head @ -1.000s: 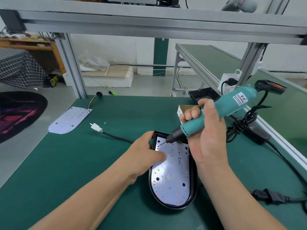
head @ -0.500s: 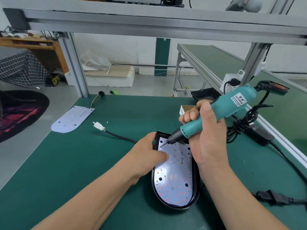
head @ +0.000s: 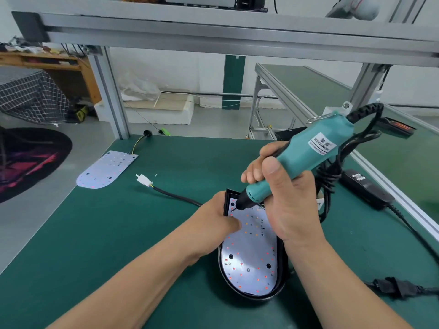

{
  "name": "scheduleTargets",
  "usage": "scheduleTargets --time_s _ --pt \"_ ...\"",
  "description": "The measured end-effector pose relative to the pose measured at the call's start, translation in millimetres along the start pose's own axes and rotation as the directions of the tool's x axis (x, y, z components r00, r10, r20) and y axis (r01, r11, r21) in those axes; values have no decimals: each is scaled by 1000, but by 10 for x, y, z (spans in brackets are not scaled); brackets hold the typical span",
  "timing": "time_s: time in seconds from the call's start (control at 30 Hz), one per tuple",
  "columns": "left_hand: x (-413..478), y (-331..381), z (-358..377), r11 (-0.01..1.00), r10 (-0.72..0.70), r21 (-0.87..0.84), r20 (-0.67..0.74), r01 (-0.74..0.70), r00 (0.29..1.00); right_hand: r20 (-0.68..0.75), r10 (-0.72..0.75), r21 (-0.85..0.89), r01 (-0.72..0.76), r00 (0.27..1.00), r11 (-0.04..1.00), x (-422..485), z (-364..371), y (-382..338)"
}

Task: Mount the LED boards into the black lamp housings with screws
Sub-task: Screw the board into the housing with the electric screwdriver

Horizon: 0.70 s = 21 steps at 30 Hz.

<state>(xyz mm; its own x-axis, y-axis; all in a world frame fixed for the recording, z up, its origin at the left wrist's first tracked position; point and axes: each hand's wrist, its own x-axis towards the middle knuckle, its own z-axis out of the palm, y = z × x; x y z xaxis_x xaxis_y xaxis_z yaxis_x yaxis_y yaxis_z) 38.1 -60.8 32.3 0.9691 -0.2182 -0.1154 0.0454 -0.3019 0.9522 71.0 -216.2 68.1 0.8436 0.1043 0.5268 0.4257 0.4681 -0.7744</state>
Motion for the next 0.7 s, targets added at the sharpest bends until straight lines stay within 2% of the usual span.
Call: scheduleTargets --time_s 0.17,0.4,0.53,0.7 --pt "-9 8 -9 998 7 67 23 -8 1000 14 60 30 -60 998 998 42 -10 27" --pt "-34 38 -37 993 21 112 38 -26 999 173 111 -68 -100 979 993 92 24 69" --pt "-22 36 -35 995 21 100 15 -22 1000 149 95 -41 -90 984 995 71 4 32" --pt "-76 44 40 998 -54 20 -92 56 994 53 40 14 -41 998 999 7 -59 -104"
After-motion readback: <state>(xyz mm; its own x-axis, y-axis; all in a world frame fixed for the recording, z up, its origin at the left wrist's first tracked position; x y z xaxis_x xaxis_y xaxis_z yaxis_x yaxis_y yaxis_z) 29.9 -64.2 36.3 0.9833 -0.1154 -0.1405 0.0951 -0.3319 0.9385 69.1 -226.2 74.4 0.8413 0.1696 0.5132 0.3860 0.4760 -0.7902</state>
